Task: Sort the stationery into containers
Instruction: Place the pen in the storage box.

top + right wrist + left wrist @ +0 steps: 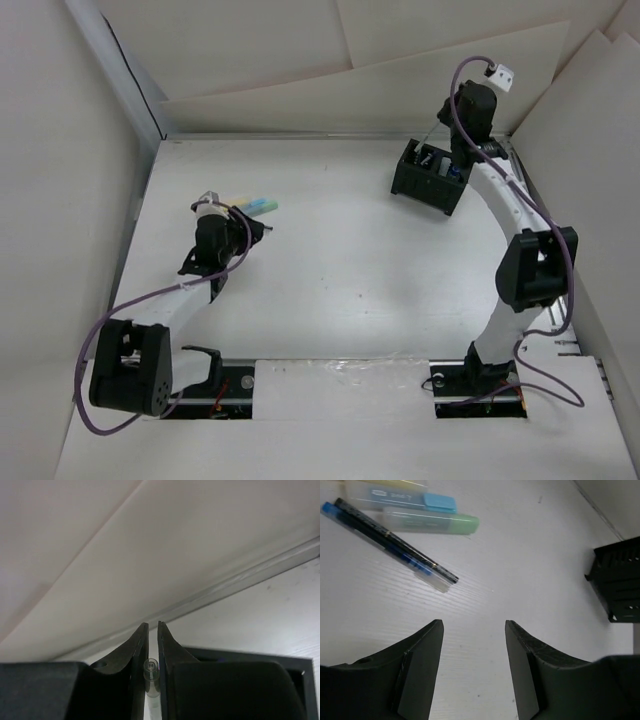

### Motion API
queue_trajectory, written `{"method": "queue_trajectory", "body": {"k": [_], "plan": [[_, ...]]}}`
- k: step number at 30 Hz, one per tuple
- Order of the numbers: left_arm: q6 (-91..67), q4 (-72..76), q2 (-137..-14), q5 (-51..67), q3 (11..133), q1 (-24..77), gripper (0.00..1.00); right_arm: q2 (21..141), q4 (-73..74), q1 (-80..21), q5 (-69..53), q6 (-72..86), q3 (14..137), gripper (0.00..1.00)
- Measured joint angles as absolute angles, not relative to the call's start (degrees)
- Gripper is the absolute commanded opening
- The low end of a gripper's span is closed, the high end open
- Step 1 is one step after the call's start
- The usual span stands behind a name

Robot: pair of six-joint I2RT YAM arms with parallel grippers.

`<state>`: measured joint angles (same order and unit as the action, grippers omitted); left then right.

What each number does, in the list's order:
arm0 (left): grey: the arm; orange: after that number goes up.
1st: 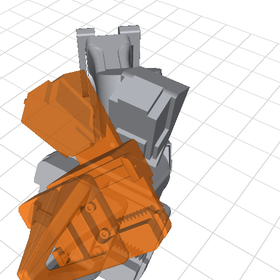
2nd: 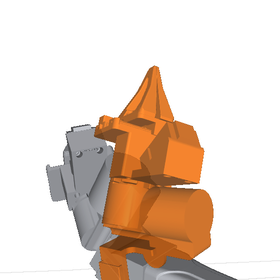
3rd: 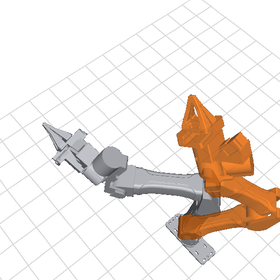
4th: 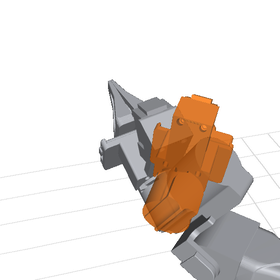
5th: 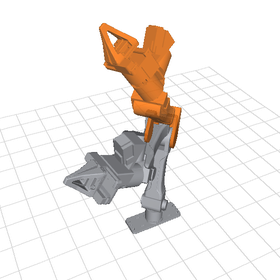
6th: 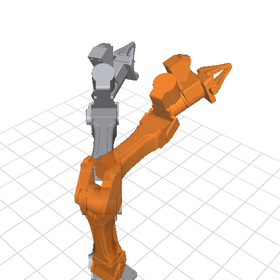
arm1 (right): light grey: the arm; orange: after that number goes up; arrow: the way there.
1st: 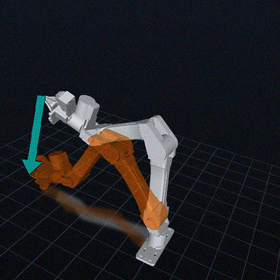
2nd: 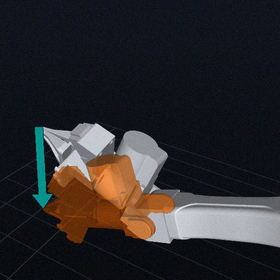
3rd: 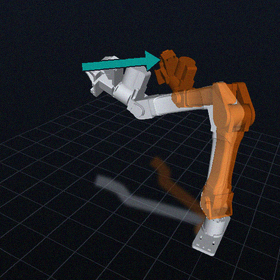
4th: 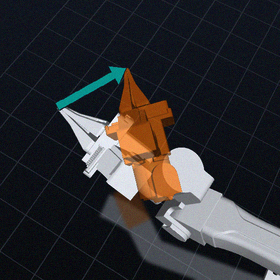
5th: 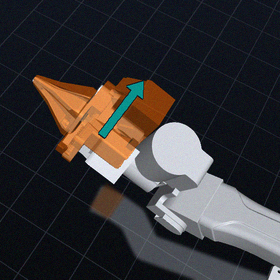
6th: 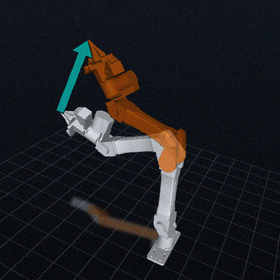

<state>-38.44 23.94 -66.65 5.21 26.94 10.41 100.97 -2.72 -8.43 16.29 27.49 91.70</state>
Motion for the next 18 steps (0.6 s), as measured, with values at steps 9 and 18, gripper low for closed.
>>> {"method": "queue_trajectory", "body": {"k": [9,18], "plan": [[-38.92,18.15,-77.78,-2.63,33.56,10.11,0.39,112.99,-2.79,-8.25,28.86,20.95,101.19,0.0],[-41.01,16.49,-83.96,-4.97,35.86,10.11,0.33,117.82,-1.63,-9.78,34.72,17.78,101.73,0.03]]}}
